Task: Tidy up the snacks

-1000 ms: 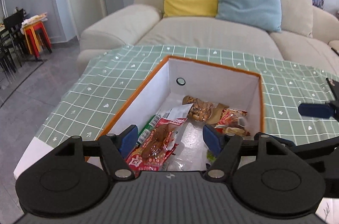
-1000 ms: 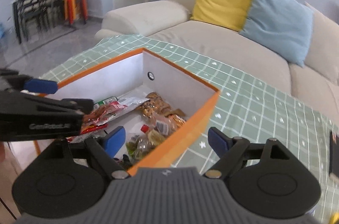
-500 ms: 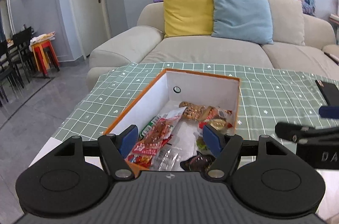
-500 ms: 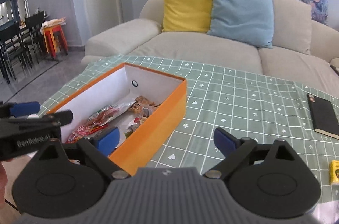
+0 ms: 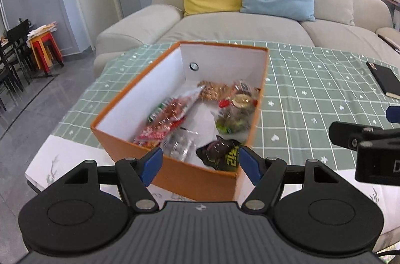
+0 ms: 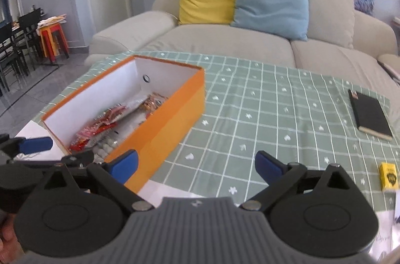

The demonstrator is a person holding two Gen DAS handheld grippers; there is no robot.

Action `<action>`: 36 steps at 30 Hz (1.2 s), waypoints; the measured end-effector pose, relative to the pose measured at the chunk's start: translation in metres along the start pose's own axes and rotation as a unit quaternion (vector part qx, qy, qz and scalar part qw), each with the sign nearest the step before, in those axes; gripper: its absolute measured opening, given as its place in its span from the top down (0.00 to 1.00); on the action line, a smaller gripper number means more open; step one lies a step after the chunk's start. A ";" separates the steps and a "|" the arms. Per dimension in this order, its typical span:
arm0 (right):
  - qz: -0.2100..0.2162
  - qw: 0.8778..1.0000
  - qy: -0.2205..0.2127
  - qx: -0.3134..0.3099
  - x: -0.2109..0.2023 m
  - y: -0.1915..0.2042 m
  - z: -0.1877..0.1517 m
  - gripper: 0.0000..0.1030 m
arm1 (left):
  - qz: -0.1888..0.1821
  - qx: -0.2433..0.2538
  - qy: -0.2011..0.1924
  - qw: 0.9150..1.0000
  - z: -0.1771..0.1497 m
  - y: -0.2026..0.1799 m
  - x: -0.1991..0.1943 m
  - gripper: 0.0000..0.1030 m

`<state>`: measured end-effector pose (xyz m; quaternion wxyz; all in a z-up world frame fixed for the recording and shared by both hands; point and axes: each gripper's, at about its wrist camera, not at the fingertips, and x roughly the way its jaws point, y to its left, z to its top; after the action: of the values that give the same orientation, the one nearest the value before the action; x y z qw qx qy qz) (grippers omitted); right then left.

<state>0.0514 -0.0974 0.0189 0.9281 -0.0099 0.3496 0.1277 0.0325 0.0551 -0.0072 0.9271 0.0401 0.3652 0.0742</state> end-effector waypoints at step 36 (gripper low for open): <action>-0.002 1.000 0.006 0.006 0.000 -0.002 -0.003 0.06 | 0.001 0.008 0.012 1.000 -0.001 -0.007 0.002 0.20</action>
<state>0.0499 -0.0995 0.0168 0.9263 -0.0058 0.3558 0.1237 0.0335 0.0482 -0.0103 0.9223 0.0471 0.3769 0.0722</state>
